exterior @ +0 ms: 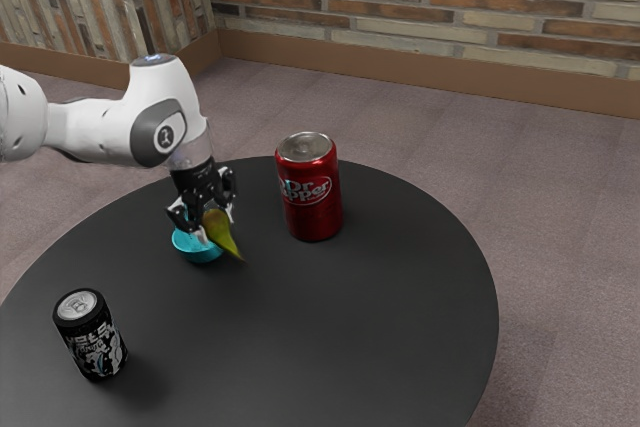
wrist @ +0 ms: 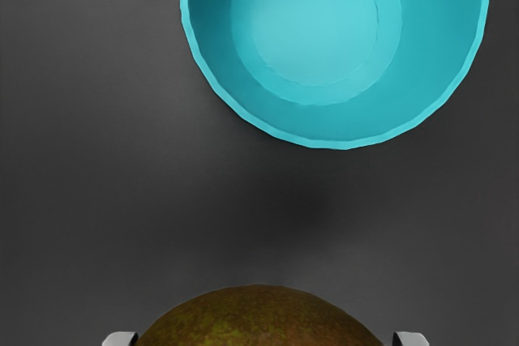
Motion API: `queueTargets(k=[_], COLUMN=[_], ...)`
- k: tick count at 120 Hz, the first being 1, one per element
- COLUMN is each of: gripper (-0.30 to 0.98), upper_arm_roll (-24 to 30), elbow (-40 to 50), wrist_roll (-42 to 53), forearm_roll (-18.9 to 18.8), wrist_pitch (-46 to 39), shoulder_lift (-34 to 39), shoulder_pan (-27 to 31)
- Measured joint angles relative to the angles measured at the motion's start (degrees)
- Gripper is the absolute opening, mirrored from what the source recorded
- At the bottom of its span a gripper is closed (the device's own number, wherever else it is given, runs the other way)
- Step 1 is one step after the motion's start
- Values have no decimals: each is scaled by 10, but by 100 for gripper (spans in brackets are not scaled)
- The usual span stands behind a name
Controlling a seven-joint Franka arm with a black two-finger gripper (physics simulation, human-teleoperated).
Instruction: Place the pear in the bowl.
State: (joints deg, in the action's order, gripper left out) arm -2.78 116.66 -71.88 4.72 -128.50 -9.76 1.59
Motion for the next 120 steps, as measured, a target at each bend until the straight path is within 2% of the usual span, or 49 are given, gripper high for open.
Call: queueTargets(k=[35,60,87,105,120], gripper=[32,32,32,49,58], upper_arm_roll=[-59,-68,-76,-76,-76], elbow=[-80,-140,-157,-161,-162], wrist_roll=[10,17,23,26,28], forearm_roll=[-15,-16,-16,-12,-11], wrist_pitch=[48,77,94,84,77], shoulder_lift=[-55,-99,-116,-133,-135], shoulder_pan=[0,0,1,1,1])
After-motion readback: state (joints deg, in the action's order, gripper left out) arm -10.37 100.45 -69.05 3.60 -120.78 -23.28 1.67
